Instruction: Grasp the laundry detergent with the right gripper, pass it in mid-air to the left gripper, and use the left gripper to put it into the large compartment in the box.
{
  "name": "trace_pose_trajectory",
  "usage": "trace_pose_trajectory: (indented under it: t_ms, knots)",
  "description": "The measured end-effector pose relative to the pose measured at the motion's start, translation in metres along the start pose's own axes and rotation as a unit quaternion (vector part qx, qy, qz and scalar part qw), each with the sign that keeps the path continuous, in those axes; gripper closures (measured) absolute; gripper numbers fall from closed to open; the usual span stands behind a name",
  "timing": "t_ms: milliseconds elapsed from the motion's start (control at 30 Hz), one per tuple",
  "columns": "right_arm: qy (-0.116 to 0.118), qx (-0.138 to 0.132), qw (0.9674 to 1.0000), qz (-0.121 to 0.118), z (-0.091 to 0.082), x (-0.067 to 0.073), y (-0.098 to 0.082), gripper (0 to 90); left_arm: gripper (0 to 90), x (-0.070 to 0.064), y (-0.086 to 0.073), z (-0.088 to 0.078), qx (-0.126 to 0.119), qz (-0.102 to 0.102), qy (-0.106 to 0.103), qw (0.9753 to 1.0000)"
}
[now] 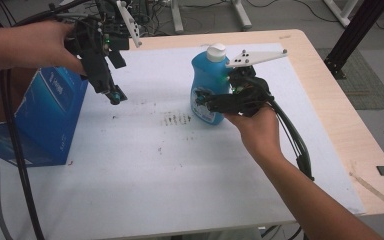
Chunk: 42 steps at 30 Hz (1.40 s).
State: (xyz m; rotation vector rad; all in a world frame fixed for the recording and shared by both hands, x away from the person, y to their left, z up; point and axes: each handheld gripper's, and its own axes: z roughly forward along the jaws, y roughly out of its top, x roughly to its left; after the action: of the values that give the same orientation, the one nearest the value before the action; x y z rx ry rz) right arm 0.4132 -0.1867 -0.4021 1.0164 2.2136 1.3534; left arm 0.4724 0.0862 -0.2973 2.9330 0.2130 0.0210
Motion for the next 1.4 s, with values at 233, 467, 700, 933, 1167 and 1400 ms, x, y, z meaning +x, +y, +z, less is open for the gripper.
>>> trace_pose_trajectory:
  t_ms: [233,467,700,933,1167,1400]
  knots:
    - [-0.011,-0.005,0.9998,-0.014,-0.002,0.001,0.001,43.2,4.5,0.0,0.0,0.0,-0.001,0.0,0.0,1.0]
    - [-0.016,-0.008,0.9995,-0.026,-0.003,0.003,0.001,45.0,4.5,-0.001,-0.001,0.002,0.0,0.0,-0.002,1.0]
    - [-0.004,0.004,0.9991,-0.042,-0.008,0.005,0.004,45.6,4.5,-0.007,0.002,-0.003,-0.008,0.008,-0.003,0.9999]
    - [0.047,0.015,0.9961,-0.074,-0.022,0.01,0.013,45.8,4.5,-0.015,0.002,-0.01,-0.014,0.013,0.0,0.9998]
    - [0.093,0.016,0.9905,-0.1,-0.03,0.015,0.019,45.8,4.5,-0.029,0.007,-0.017,-0.02,0.03,-0.002,0.9994]
    - [0.156,0.024,0.9785,-0.133,-0.036,0.015,0.021,45.8,4.5,-0.046,0.012,-0.023,-0.016,0.045,-0.017,0.9987]
